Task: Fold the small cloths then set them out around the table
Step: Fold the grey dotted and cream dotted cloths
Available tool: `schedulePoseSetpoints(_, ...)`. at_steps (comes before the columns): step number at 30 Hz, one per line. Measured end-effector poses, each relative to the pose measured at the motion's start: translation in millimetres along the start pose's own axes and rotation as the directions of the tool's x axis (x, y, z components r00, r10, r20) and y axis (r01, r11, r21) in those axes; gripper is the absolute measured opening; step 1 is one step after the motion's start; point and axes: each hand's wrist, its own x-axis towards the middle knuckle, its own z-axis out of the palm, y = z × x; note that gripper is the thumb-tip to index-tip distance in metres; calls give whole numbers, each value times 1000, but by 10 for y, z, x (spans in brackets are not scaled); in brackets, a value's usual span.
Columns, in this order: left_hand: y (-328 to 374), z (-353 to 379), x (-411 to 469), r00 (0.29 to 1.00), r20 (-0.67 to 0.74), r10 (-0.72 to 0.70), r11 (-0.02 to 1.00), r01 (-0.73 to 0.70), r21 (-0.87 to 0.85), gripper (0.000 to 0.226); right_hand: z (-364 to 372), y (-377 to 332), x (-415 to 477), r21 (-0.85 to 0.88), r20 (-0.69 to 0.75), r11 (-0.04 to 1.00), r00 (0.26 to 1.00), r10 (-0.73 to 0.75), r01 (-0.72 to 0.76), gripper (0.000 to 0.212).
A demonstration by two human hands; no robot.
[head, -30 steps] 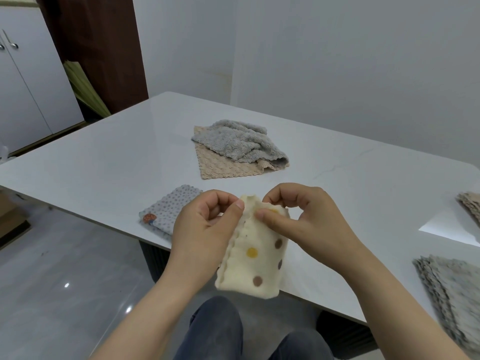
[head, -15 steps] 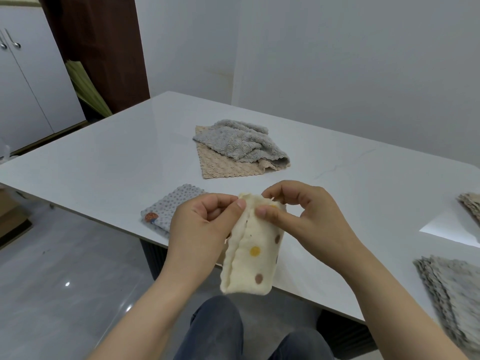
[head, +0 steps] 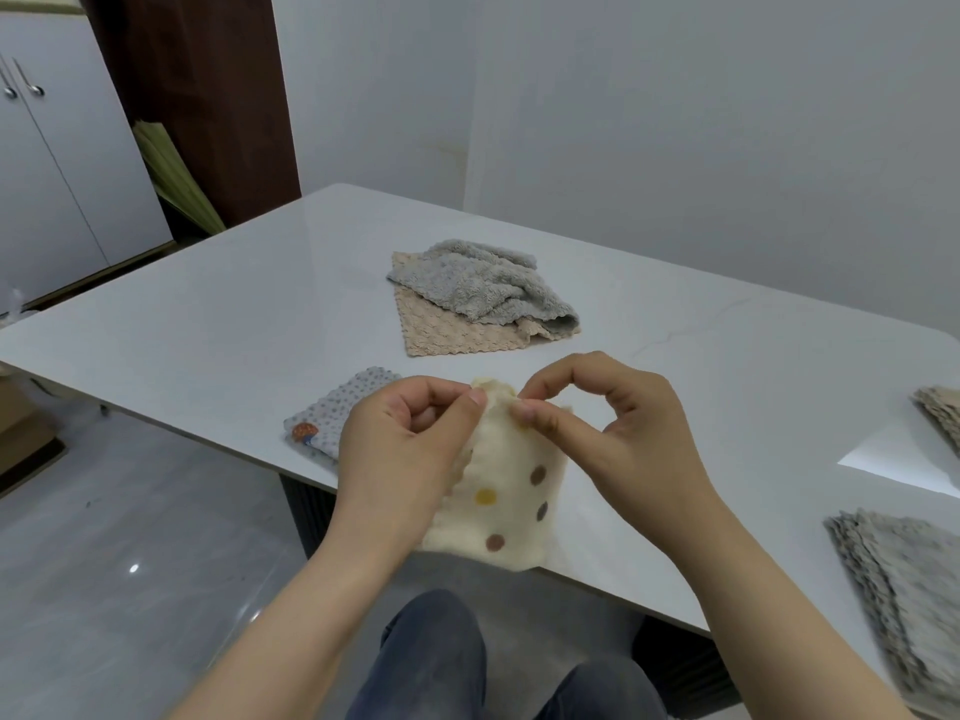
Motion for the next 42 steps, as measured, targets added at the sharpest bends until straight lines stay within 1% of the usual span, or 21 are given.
schedulePoseSetpoints(2, 29, 13, -56, 999, 33, 3, 1000, -2, -27, 11, 39, 36, 19, -73, -32, 997, 999, 5, -8, 8)
schedulePoseSetpoints(4, 53, 20, -92, 998, 60, 12, 999, -10, -41, 10, 62, 70, 27, -89, -56, 996, 998, 21, -26, 9)
schedulePoseSetpoints(11, 58, 7, -89, 998, 56, 29, 999, -27, -39, 12, 108, 26, 6, -50, -54, 999, 998, -7, 5, 9)
schedulePoseSetpoints(14, 69, 1, -101, 996, 79, 44, 998, -40, -48, 10, 121, 27, 14, -25, -50, 998, 997, 55, -56, 7)
schedulePoseSetpoints(17, 69, -32, -102, 992, 127, 4, 997, 5, -75, 3, 120, 31, 29, -5, -29, 995, 995, 97, -98, 7)
schedulePoseSetpoints(19, 40, -59, -97, 989, 147, -12, 997, 22, -68, 12, 114, 22, 37, 13, -16, 993, 993, 115, -114, 6)
schedulePoseSetpoints(21, 15, -81, -84, 993, 122, -7, 998, 14, -56, 14, 107, 30, 35, 45, -25, 992, 992, 120, -119, 4)
schedulePoseSetpoints(23, 13, -107, -65, 996, 91, -7, 996, 15, -83, 14, 104, 97, 9, 91, -57, 979, 981, 187, -181, 26)
schedulePoseSetpoints(25, 36, -139, -42, 994, 104, -38, 983, 56, -176, 15, 98, 159, -15, 181, 0, 906, 921, 389, -382, 63)
schedulePoseSetpoints(26, 50, -159, -28, 990, 123, -64, 965, 92, -245, 15, 101, 181, -31, 246, 110, 836, 871, 479, -491, 76)
schedulePoseSetpoints(27, 62, -179, -13, 986, 143, -87, 942, 128, -309, 16, 108, 200, -55, 313, 264, 751, 813, 519, -581, 79)
schedulePoseSetpoints(28, 68, -197, 1, 983, 154, -100, 925, 149, -350, 17, 120, 209, -80, 371, 404, 666, 759, 511, -647, 70)
schedulePoseSetpoints(29, 70, -214, 9, 983, 154, -104, 918, 154, -364, 17, 134, 188, -99, 431, 481, 589, 726, 491, -684, 59)
schedulePoseSetpoints(30, 65, -226, 17, 984, 143, -105, 920, 151, -363, 16, 144, 158, -110, 488, 504, 532, 721, 476, -692, 52)
schedulePoseSetpoints(31, 58, -238, 21, 986, 126, -108, 923, 147, -355, 16, 158, 133, -114, 526, 489, 517, 738, 465, -675, 48)
schedulePoseSetpoints(33, 35, -268, 22, 990, 83, -115, 929, 136, -344, 14, 189, 105, -106, 557, 364, 582, 804, 471, -593, 43)
schedulePoseSetpoints(36, -2, -311, 7, 994, 16, -106, 936, 105, -335, 11, 250, 56, -100, 512, 110, 755, 903, 415, -410, 28)
schedulePoseSetpoints(38, -17, -331, -9, 996, -43, -81, 947, 63, -316, 12, 306, 7, -106, 347, -73, 901, 950, 303, -261, 18)
schedulePoseSetpoints(39, -17, -341, -23, 996, -70, -60, 956, 37, -292, 11, 340, -27, -105, 255, -137, 948, 963, 231, -191, 12)
schedulePoseSetpoints(40, -13, -350, -39, 996, -83, -38, 966, 16, -258, 9, 377, -50, -101, 196, -171, 970, 968, 181, -146, 7)
schedulePoseSetpoints(42, 0, -366, -74, 997, -58, -42, 978, 29, -209, 9, 424, -88, -83, 184, -191, 977, 971, 145, -109, 10)
